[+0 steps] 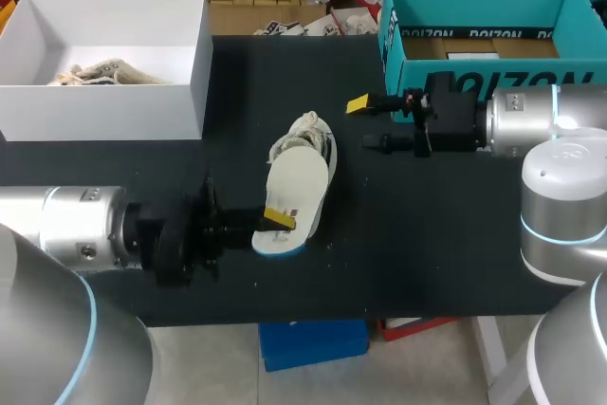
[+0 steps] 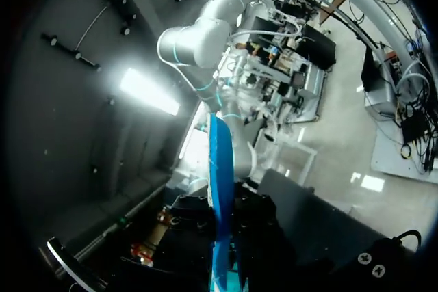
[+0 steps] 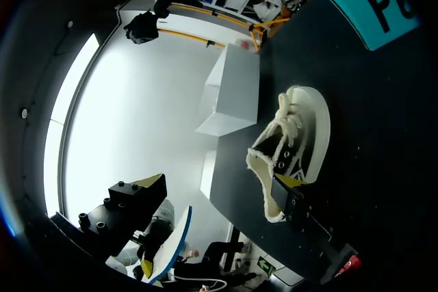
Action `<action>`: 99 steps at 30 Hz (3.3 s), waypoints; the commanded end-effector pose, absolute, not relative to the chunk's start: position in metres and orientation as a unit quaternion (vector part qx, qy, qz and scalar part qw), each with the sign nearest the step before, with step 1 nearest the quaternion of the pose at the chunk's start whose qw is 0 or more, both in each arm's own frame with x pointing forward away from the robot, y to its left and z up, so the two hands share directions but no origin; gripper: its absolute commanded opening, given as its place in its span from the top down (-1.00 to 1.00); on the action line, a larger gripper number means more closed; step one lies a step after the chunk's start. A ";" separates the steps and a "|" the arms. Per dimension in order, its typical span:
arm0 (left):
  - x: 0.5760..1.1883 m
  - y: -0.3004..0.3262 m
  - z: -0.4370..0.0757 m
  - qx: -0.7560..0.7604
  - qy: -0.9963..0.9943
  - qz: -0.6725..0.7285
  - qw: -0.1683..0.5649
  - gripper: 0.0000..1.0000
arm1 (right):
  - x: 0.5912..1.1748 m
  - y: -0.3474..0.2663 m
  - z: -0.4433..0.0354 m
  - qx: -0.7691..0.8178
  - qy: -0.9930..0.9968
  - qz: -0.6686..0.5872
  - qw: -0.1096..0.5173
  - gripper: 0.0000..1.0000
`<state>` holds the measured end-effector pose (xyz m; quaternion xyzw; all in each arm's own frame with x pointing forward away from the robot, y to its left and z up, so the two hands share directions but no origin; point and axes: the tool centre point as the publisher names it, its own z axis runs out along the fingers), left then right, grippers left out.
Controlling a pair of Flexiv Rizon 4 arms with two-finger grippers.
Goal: Take the shoe out of the shoebox, open the shoe tongue, remove and reinsert the insole, then place the shoe into the shoebox
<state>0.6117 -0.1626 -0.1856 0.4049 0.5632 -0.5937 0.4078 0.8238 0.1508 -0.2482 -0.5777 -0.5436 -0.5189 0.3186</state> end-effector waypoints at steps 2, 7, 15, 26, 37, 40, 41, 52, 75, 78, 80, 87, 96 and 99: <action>0.618 -0.154 -0.207 0.427 0.531 -0.594 0.428 1.00 | 0.823 0.152 -0.249 -0.578 -0.542 -0.521 0.318 -1.00; 0.633 -0.151 -0.224 0.455 0.526 -0.570 0.437 1.00 | 0.823 0.152 -0.249 -0.578 -0.542 -0.521 0.318 -1.00; 0.663 -0.149 -0.253 0.490 0.524 -0.520 0.463 1.00 | 0.823 0.152 -0.249 -0.578 -0.542 -0.521 0.318 -1.00; 0.698 -0.150 -0.288 0.514 0.499 -0.479 0.507 1.00 | 0.823 0.152 -0.249 -0.578 -0.542 -0.521 0.318 -1.00; 0.734 -0.163 -0.302 0.540 0.480 -0.463 0.514 1.00 | 0.823 0.152 -0.249 -0.578 -0.542 -0.521 0.318 -1.00; 0.741 -0.166 -0.303 0.545 0.474 -0.461 0.516 1.00 | 0.823 0.152 -0.249 -0.578 -0.542 -0.521 0.318 -1.00; 0.743 -0.167 -0.303 0.545 0.473 -0.461 0.516 1.00 | 0.823 0.152 -0.249 -0.578 -0.542 -0.521 0.318 -1.00; 0.763 -0.171 -0.301 0.540 0.466 -0.453 0.535 1.00 | 0.823 0.152 -0.249 -0.578 -0.542 -0.521 0.318 -1.00; 0.766 -0.171 -0.296 0.539 0.463 -0.452 0.539 1.00 | 0.836 0.167 -0.258 -0.532 -0.570 -0.518 0.350 -1.00; 0.766 -0.171 -0.296 0.539 0.463 -0.452 0.539 1.00 | 0.834 0.175 -0.265 -0.514 -0.578 -0.515 0.370 -1.00; 0.766 -0.171 -0.296 0.539 0.463 -0.452 0.539 1.00 | 0.832 0.181 -0.269 -0.502 -0.584 -0.512 0.380 -1.00; 0.766 -0.171 -0.296 0.539 0.463 -0.452 0.539 1.00 | 0.830 0.198 -0.273 -0.482 -0.595 -0.509 0.393 -1.00; 0.766 -0.171 -0.296 0.539 0.463 -0.452 0.539 1.00 | 0.832 0.213 -0.277 -0.491 -0.591 -0.492 0.409 -1.00; 0.766 -0.171 -0.296 0.539 0.463 -0.452 0.539 1.00 | 0.833 0.216 -0.280 -0.496 -0.587 -0.489 0.413 -1.00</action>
